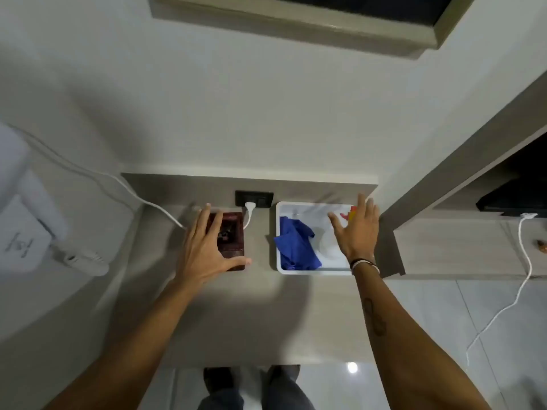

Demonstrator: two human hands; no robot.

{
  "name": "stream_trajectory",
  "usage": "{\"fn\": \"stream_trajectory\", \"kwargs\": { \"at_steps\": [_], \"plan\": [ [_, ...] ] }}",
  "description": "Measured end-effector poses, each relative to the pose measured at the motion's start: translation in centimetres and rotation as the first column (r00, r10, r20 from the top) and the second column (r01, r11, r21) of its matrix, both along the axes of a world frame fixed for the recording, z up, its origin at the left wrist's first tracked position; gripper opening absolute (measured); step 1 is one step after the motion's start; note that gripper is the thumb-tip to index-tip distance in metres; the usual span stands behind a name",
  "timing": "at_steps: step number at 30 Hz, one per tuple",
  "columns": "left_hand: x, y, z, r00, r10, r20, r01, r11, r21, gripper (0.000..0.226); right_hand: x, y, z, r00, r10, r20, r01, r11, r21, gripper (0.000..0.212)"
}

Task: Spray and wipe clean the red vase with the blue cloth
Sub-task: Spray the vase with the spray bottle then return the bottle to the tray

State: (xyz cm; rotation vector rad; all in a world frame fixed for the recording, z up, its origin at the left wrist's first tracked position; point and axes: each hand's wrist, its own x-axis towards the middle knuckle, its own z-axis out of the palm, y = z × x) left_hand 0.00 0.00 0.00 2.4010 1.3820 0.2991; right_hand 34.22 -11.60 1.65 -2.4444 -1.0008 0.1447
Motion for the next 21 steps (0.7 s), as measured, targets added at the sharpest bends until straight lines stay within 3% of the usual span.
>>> {"fn": "stream_trajectory", "kwargs": {
  "at_steps": [4, 9, 16, 21],
  "plan": [
    [0.2, 0.0, -1.3, 0.993, 0.090, 0.076, -0.084, 0.994, -0.074, 0.150, -0.5, -0.5, -2.6, 0.956, -0.083, -0.281, 0.130, 0.980, 0.154, 0.075],
    [1.3, -0.6, -2.9, 0.888, 0.314, 0.337, -0.257, 0.945, -0.204, 0.143, -1.4, -1.8, -5.8, 0.903, -0.059, -0.426, 0.186, 0.947, 0.262, 0.058],
    [0.2, 0.6, -4.7, 0.818, 0.343, 0.463, -0.165, 0.909, -0.382, 0.144, -0.4, -1.0, -7.7, 0.863, -0.080, -0.499, 0.281, 0.897, 0.341, 0.053],
    [-0.7, 1.1, -5.9, 0.739, 0.389, 0.550, -0.112, 0.876, -0.469, 0.131, -0.2, -0.6, -6.4, 0.880, -0.026, -0.474, 0.265, 0.856, 0.444, 0.057]
  ]
}}
